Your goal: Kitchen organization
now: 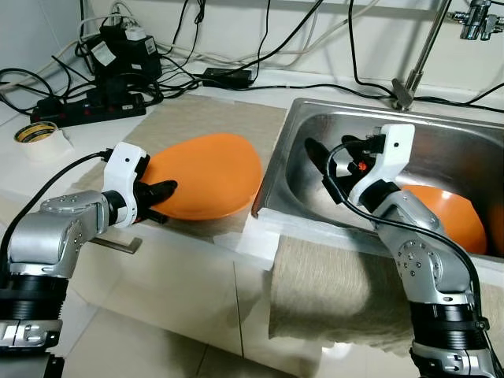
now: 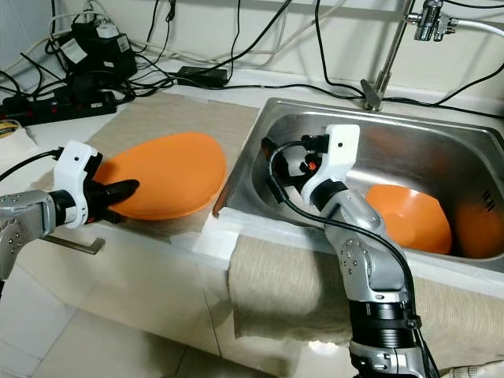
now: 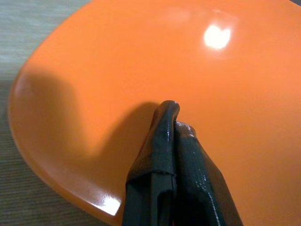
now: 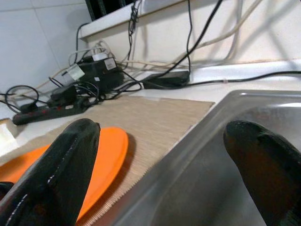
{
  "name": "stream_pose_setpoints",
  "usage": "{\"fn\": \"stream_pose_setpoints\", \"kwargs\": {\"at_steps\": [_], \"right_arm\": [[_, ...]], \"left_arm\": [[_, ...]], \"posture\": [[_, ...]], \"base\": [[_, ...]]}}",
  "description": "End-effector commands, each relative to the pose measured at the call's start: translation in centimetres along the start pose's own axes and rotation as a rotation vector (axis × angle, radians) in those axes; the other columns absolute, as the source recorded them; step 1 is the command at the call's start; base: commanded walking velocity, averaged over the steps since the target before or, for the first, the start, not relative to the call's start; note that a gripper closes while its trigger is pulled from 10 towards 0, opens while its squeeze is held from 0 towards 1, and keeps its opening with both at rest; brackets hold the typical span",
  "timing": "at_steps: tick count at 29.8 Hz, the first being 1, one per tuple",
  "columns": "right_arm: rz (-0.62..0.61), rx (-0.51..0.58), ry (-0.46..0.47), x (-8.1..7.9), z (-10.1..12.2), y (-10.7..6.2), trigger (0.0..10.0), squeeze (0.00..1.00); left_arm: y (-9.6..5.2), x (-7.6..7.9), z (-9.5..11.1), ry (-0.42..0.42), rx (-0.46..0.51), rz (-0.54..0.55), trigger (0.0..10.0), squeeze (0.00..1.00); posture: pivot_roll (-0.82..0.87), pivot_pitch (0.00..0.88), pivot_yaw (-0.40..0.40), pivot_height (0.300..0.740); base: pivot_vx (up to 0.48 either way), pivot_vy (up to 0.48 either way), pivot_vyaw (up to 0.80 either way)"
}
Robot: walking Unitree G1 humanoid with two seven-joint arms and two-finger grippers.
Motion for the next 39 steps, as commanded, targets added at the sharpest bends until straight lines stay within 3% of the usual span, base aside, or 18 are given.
{"fn": "stream_pose_setpoints", "kwargs": {"at_steps": [1, 4, 7, 10, 12, 13, 14, 18, 20, 23, 27, 29, 30, 31, 37, 39], "right_arm": [[0.006, 0.004, 0.000, -0.1, 0.3, 0.0, 10.0, 0.00], [0.005, -0.010, -0.002, -0.1, -0.1, -0.1, 10.0, 0.00], [0.002, -0.020, -0.001, 0.0, -0.4, -0.2, 10.0, 0.00], [0.000, -0.025, 0.024, 0.0, -0.6, -0.2, 10.0, 0.00], [0.000, -0.028, 0.044, -0.1, -0.8, -0.1, 10.0, 0.00], [0.000, -0.028, 0.044, -0.1, -0.8, -0.1, 10.0, 0.00], [0.001, -0.029, 0.057, -0.2, -0.9, -0.1, 10.0, 0.00], [-0.003, -0.030, 0.070, -0.1, -1.0, -0.1, 10.0, 0.00], [-0.007, -0.035, 0.082, 0.1, -1.1, -0.1, 10.0, 0.00], [-0.005, -0.037, 0.098, 0.1, -1.0, 0.1, 10.0, 0.00], [0.001, -0.040, 0.109, 0.0, -1.0, 0.4, 10.0, 0.00], [0.008, -0.050, 0.152, -0.4, -1.1, 0.9, 10.0, 0.00], [0.030, -0.046, 0.221, -1.1, -1.0, 1.6, 10.0, 0.00], [0.030, -0.046, 0.221, -1.1, -1.0, 1.6, 10.0, 0.00], [0.096, -0.054, 0.376, -3.9, -1.5, 4.0, 10.0, 0.00], [0.148, -0.075, 0.404, -5.8, -2.0, 4.8, 10.0, 0.00]], "left_arm": [[1.2, -1.1, -4.5, -0.066, -0.126, 0.086, 10.0, 0.00], [1.5, 0.1, -1.0, -0.062, 0.019, 0.055, 10.0, 0.00], [1.4, 1.0, 1.2, -0.031, 0.104, 0.031, 10.0, 0.00], [1.6, 1.1, 0.1, -0.038, 0.051, 0.014, 10.0, 0.00], [1.8, 0.1, -2.6, -0.049, -0.045, 0.041, 10.0, 0.00], [1.8, 0.1, -2.6, -0.049, -0.045, 0.041, 10.0, 0.00], [1.8, -0.6, -4.5, -0.074, -0.099, 0.061, 10.0, 0.00], [1.6, -1.4, -6.7, -0.112, -0.154, 0.083, 10.0, 0.00], [1.4, -2.5, -9.4, -0.125, -0.214, 0.135, 10.0, 0.00], [1.2, -2.3, -12.0, -0.133, -0.274, 0.151, 10.0, 0.00], [1.5, -1.8, -11.7, -0.128, -0.261, 0.140, 10.0, 0.00], [1.7, -1.5, -11.6, -0.129, -0.258, 0.132, 10.0, 0.00], [1.7, -1.4, -11.9, -0.132, -0.264, 0.127, 10.0, 0.00], [1.7, -1.4, -11.9, -0.132, -0.264, 0.127, 10.0, 0.00], [2.0, -1.2, -12.0, -0.129, -0.263, 0.116, 10.0, 0.00], [2.1, -1.2, -11.9, -0.120, -0.262, 0.120, 10.0, 0.00]], "posture": [[0.01, 0.006, 0.003, 0.728], [0.01, 0.008, 0.001, 0.728], [0.01, 0.007, 0.001, 0.728], [0.01, 0.006, 0.004, 0.728], [0.01, 0.005, 0.006, 0.728], [0.01, 0.005, 0.006, 0.728], [0.01, 0.005, 0.004, 0.728], [0.01, 0.006, 0.002, 0.728], [0.01, 0.008, -0.003, 0.728], [0.01, 0.013, -0.011, 0.728], [0.02, 0.015, -0.016, 0.728], [0.01, 0.018, -0.019, 0.728], [0.01, 0.018, -0.019, 0.728], [0.01, 0.018, -0.019, 0.728], [0.01, 0.017, -0.020, 0.728], [0.02, 0.016, -0.021, 0.728]], "base": [[0.000, 0.000, 0.00], [0.000, 0.000, 0.00], [0.000, 0.000, 0.00], [0.000, 0.000, 0.00], [0.000, 0.000, 0.00], [0.000, 0.000, 0.00], [0.000, 0.000, 0.00], [0.000, 0.000, 0.00], [0.000, 0.000, 0.00], [0.000, 0.000, 0.00], [0.000, 0.000, 0.00], [0.000, 0.000, 0.00], [0.000, 0.000, 0.00], [0.000, 0.000, 0.00], [0.000, 0.000, 0.00], [0.000, 0.000, 0.00]]}}
Point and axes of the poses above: a point about 5 cm out from each wrist's last joint towards the gripper, its own y axis pointing out of the wrist towards the gripper, its own z axis along the axis of the wrist's last joint, x = y × z, the point moved 6 cm from there along y, pointing out of the wrist towards the gripper, and after that the axes turned 8 degrees about -y, right-handed, at the moved point
